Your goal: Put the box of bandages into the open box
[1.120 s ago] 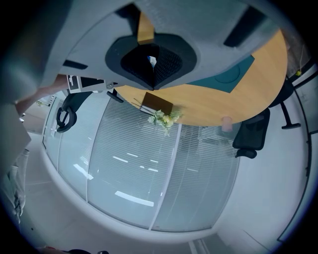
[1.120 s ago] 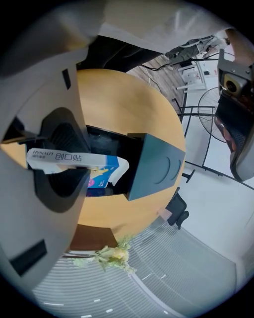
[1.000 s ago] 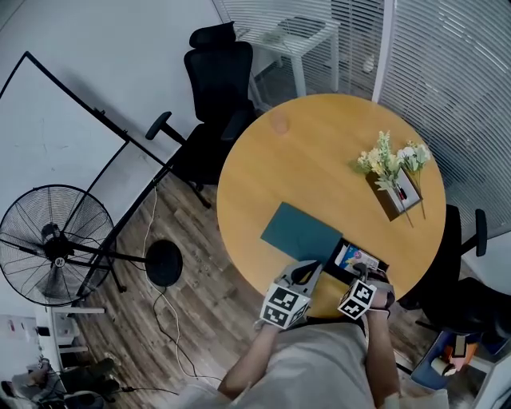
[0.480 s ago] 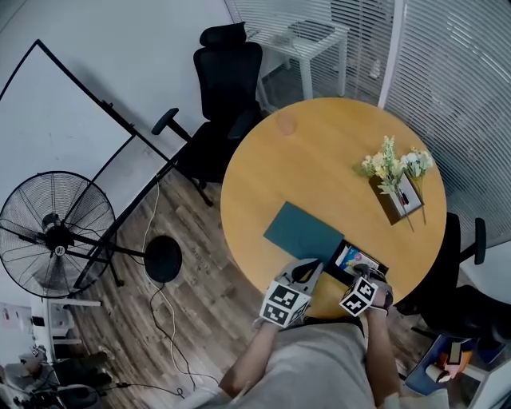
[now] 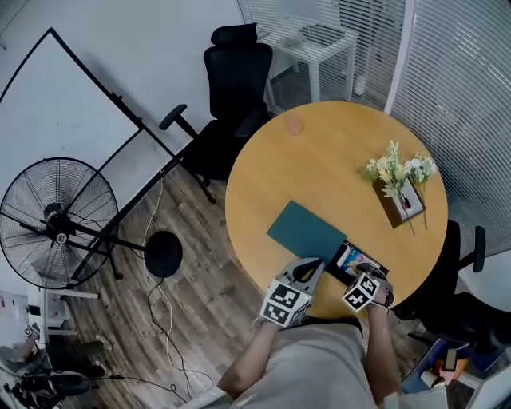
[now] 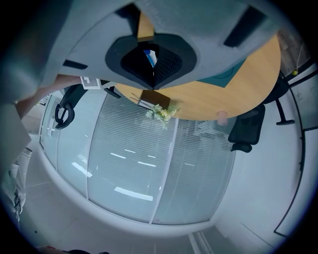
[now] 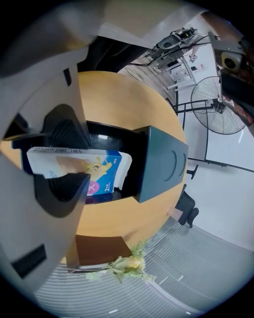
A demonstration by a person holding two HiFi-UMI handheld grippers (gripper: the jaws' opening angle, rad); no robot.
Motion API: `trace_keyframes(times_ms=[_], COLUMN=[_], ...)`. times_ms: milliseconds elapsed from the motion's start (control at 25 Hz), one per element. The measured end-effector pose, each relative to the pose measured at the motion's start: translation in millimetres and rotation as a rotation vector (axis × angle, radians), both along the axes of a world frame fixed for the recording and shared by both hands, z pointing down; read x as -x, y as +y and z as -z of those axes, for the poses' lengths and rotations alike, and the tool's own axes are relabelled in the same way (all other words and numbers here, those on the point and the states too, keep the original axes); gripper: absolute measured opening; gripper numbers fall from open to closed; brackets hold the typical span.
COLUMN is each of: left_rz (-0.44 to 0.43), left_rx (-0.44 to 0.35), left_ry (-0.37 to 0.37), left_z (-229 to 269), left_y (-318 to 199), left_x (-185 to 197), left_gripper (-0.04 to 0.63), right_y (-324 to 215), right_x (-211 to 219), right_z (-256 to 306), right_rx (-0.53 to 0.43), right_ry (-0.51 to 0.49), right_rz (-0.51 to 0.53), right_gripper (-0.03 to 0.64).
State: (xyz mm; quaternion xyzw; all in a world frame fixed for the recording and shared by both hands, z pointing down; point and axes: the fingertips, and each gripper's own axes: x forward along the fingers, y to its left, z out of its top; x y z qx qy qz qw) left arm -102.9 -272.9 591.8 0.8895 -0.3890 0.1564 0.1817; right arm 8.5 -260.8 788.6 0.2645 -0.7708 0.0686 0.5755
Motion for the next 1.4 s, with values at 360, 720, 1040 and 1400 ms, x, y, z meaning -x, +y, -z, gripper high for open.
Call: trace_keyframes(times_ms=[360,720,1040,1400], left_rz=[0.021,0.028,0.023,0.058], left_rx=[-0.008,0.013,0.020,0.047], left_ry=[-0.003,-0.010,-0.013,-0.016], left_z=[6,7,6,-6], left_y=[15,44,68,110], left_x=[-3,-35,-63,-85], left_gripper=[0.009,0.009,0.009,0.009], right_y=[7,29,50,101], right_x=[-6,-24,-50,-70], right_z=[7,51,97,123], right_rx=[-0.004,-0.046,-0.124,-0.198], right_ry=[-0.022,-0.250,-0.470,-0.607], right_rz=[-0.033,-0.188,-0.375,-0.482], right_gripper=[0.172,0.172,0.170,0.164])
